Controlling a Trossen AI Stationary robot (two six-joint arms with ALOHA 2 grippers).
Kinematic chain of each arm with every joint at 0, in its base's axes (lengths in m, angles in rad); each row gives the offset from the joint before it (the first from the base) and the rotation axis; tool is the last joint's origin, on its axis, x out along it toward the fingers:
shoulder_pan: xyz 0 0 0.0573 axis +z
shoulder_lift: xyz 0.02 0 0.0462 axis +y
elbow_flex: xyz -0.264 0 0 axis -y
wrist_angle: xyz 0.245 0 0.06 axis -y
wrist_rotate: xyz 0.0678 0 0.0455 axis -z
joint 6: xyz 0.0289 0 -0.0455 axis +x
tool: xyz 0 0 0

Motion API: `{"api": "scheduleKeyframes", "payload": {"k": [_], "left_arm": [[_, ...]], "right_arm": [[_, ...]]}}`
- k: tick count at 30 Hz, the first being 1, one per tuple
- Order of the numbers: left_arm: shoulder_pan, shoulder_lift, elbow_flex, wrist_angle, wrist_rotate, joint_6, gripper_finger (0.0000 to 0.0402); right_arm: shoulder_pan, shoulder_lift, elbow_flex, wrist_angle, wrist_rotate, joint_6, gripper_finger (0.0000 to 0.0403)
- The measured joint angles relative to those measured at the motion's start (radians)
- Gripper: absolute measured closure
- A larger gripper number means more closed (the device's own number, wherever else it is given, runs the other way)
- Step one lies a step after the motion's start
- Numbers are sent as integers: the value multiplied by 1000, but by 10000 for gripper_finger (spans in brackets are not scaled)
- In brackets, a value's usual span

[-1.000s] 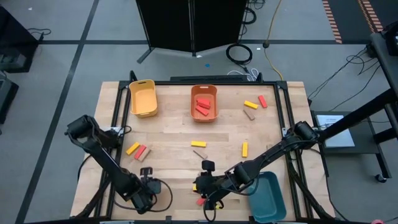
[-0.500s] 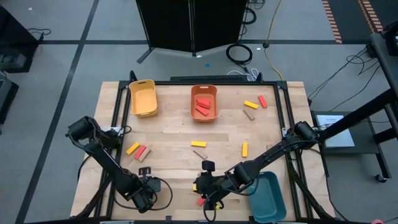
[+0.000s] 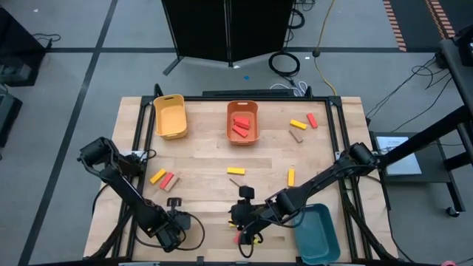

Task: Sort blocks
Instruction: Put the orange block into the orange bin

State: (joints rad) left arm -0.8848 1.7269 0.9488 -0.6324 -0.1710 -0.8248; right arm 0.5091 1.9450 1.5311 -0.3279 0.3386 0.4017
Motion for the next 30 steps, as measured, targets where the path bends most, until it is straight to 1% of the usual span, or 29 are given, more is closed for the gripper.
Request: {"api": "scheduleKeyframes", "payload": {"k": [1, 3, 5, 7, 11, 14, 15, 17, 20, 23, 25, 27, 30], "left_arm": [[0, -7, -1, -3, -28, 27, 322], [4, -39, -1, -15, -117, 91, 321], [11, -95, 2, -7, -210, 162, 316], [26, -161, 1, -4, -268, 249, 314], [93, -321, -2, 4, -360, 459, 314], [164, -461, -38, 75, -371, 656, 313], [195, -512, -58, 116, -359, 728, 313], [272, -623, -111, 203, -302, 853, 313], [413, -779, -212, 360, -152, 1000, 313], [545, -910, -316, 542, 23, 1092, 313], [621, -970, -376, 653, 127, 1132, 313], [686, -1011, -417, 712, 205, 1167, 313], [776, -1061, -466, 764, 268, 1216, 313]], "right_arm": [[-1, -6, 0, -8, -1, -7, 266], [-6, -27, 0, -15, -4, -28, 266], [-12, -51, 1, -40, -5, -50, 266], [-19, -77, 1, -66, -5, -81, 266], [-29, -139, 1, -72, -4, -176, 266], [-40, -178, 2, -87, -25, -247, 266], [-48, -188, 2, -99, -35, -271, 266], [-75, -203, 2, -111, -60, -304, 266], [-143, -217, 2, -124, -123, -321, 266], [-229, -219, 2, -126, -206, -348, 266], [-292, -219, 1, -129, -259, -384, 266], [-360, -219, 1, -134, -303, -418, 266], [-456, -229, 0, -171, -356, -479, 266]]}}
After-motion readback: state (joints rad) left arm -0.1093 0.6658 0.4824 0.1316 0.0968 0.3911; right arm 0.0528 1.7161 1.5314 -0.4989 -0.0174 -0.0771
